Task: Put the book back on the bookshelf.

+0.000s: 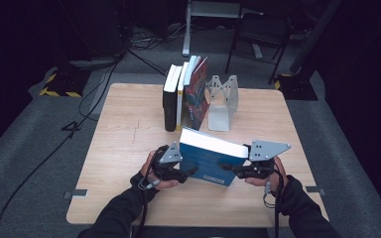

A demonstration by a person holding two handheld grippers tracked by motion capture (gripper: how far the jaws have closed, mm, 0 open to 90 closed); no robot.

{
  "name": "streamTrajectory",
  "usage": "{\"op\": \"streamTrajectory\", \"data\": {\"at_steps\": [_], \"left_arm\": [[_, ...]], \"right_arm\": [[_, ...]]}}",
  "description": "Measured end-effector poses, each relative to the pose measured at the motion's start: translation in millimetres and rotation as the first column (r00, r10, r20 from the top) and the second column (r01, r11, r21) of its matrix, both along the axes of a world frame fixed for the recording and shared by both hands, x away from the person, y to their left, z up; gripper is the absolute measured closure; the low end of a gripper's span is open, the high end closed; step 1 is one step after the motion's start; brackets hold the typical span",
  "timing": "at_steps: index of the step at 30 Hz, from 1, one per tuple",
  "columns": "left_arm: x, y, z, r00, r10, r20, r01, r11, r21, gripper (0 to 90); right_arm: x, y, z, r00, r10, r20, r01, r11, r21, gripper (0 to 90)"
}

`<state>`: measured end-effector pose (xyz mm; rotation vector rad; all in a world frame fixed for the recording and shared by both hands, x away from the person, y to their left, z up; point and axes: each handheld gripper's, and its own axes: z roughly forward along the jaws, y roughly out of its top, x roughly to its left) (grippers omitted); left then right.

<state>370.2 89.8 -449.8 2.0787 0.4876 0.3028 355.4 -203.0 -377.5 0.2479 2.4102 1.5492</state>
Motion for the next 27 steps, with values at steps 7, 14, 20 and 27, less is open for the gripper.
{"op": "streamTrajectory", "data": {"at_steps": [7, 14, 20, 27], "left_arm": [[8.0, -10.5, 1.9, 0.9999, -0.009, -0.007, 0.009, 1.0, 0.004, 29.5], [17.9, -21.8, 1.3, 0.9997, -0.016, -0.016, 0.016, 0.9999, -0.004, 23.4], [12.7, -15.3, 0.8, 0.9998, 0.012, -0.018, -0.011, 0.9993, 0.036, 23.2], [-9.5, 19.1, -3.6, 0.9945, 0.102, -0.021, -0.099, 0.9883, 0.116, 21.9]], "right_arm": [[3.1, -9.9, 6.1, 0.9954, -0.082, -0.051, 0.082, 0.996, 0.015, 52.2], [0.0, -10.9, 11.9, 0.9912, -0.121, -0.053, 0.119, 0.992, -0.035, 59.5], [-3.8, -10.7, 13.9, 0.9893, -0.134, -0.058, 0.131, 0.99, -0.048, 60.3], [-3.3, -15.2, 16.7, 0.9865, -0.151, -0.063, 0.148, 0.988, -0.042, 60.5]]}}
